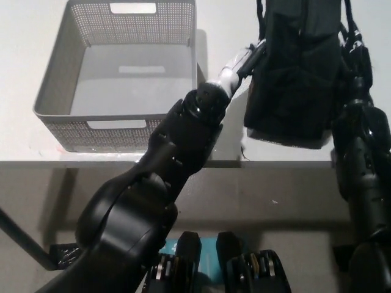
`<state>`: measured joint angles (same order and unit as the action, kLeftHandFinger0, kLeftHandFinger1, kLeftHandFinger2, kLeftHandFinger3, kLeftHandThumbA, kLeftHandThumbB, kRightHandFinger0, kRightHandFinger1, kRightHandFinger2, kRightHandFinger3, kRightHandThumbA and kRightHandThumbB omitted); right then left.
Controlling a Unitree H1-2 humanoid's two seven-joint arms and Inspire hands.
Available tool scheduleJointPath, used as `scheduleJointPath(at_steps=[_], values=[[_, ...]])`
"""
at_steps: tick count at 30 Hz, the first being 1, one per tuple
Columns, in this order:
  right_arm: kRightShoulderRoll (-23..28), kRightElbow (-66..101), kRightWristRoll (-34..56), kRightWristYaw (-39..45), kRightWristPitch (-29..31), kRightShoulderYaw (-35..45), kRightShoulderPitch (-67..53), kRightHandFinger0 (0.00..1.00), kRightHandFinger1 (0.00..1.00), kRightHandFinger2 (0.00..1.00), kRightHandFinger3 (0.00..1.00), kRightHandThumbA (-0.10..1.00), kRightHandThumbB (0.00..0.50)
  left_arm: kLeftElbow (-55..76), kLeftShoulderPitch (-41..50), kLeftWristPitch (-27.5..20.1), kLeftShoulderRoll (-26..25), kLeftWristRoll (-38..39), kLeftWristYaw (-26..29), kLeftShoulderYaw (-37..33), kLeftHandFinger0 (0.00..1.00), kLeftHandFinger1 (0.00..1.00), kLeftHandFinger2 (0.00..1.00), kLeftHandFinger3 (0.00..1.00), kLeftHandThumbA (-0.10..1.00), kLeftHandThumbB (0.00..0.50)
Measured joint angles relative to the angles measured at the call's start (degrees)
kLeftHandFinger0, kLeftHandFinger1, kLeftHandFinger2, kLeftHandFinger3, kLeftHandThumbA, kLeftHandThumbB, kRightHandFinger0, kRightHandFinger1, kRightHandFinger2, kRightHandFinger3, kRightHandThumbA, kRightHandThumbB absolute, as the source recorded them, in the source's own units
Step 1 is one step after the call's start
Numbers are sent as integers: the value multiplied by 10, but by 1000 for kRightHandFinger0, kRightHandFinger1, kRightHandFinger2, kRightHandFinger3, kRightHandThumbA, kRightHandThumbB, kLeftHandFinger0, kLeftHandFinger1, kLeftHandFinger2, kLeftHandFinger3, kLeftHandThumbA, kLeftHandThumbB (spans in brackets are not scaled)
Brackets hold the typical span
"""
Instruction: Use both hands to pick up a lunch bag on the right hand side and place it into a container on the left hand side
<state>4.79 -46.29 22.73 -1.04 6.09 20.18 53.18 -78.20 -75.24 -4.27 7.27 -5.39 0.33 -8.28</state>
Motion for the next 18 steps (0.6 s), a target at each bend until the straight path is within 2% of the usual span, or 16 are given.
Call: scheduleJointPath(at_steps=[2,5,7,9,10,13,14,15,18], values=[[3,25,-6,-13,-5,-4,1,1000,1000,1000,1000,1000,156,0,-15,-1,0,2,-1,2,1000,1000,1000,1000,1000,317],[7,66,-12,-32,-14,-7,6,1000,1000,1000,1000,1000,125,6,-41,-1,0,3,-3,3,1000,1000,1000,1000,1000,317],[10,92,-12,-44,-22,-7,15,1000,1000,1000,1000,1000,124,14,-57,-1,-2,3,-5,4,1000,1000,1000,1000,1000,307],[14,106,-12,-54,-31,-7,29,1000,1000,1000,1000,1000,125,24,-70,-1,-9,3,-6,6,1000,1000,1000,1000,1000,326],[16,108,-12,-58,-34,-7,37,1000,1000,1000,1000,1000,143,29,-75,0,-12,3,-7,7,1000,1000,1000,1000,1000,322],[19,104,-13,-66,-43,-7,65,1000,1000,1000,1000,1000,128,40,-87,3,-25,5,-10,13,1000,1000,1000,1000,1000,311],[20,97,-13,-68,-47,-8,81,1000,1000,1000,1000,1000,128,45,-90,6,-32,7,-12,20,1000,1000,1000,1000,1000,285],[20,93,-14,-69,-48,-9,86,1000,1000,1000,1000,1000,126,47,-91,7,-34,8,-13,22,1000,1000,1000,1000,1000,238],[20,65,-16,-70,-50,-15,111,1000,1000,1000,1000,1000,134,53,-93,10,-48,13,-17,32,1000,1000,1000,1000,1000,199]])
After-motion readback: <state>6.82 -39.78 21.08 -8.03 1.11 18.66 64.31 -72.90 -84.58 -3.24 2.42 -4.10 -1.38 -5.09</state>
